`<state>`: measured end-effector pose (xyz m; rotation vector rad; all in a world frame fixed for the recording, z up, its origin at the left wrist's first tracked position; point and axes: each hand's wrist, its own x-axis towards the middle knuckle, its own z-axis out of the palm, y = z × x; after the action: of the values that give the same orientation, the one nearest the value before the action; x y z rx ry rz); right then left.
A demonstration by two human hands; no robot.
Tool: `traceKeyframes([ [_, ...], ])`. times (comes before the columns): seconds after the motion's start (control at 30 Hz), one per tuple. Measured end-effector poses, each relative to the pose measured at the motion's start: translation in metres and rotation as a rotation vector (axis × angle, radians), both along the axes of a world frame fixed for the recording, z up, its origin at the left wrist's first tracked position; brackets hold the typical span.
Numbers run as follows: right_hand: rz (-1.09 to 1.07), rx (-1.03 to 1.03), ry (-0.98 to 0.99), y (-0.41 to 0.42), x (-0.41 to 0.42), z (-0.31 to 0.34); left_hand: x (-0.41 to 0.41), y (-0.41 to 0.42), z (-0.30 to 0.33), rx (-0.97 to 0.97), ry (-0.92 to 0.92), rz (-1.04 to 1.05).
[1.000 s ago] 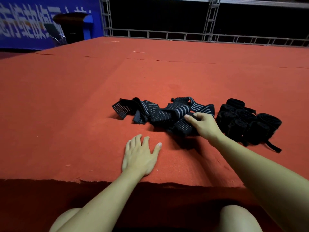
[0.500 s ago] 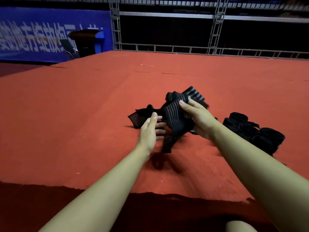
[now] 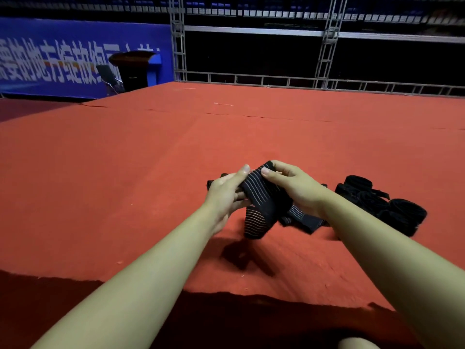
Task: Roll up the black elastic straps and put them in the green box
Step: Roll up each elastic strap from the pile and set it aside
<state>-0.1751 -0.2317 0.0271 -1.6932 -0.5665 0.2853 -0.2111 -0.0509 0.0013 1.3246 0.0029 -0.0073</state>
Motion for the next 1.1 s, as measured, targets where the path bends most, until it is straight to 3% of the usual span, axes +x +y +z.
traceKeyframes([
  [0.17, 0.044, -0.122, 0.001, -0.005, -0.009, -0.004, -0.013, 0.009, -0.001, -0.116, 0.247, -0.274],
  [0.27, 0.056, -0.077, 0.037, -0.002, -0.017, -0.006, -0.018, 0.012, -0.006, -0.217, 0.341, -0.343],
  [0.47, 0.095, -0.016, 0.225, 0.001, -0.023, -0.017, -0.029, 0.011, -0.016, -0.237, 0.301, -0.497],
  [0.6, 0.071, 0.019, 0.252, 0.000, -0.024, -0.020, -0.031, 0.013, -0.024, -0.349, 0.295, -0.452],
  [0.73, 0.119, 0.054, 0.335, 0.000, -0.023, -0.026, -0.037, 0.007, -0.025, -0.243, 0.302, -0.562],
  [1.1, 0.172, 0.130, 0.375, -0.004, -0.022, -0.040, -0.038, 0.001, -0.042, -0.262, 0.341, -0.611],
])
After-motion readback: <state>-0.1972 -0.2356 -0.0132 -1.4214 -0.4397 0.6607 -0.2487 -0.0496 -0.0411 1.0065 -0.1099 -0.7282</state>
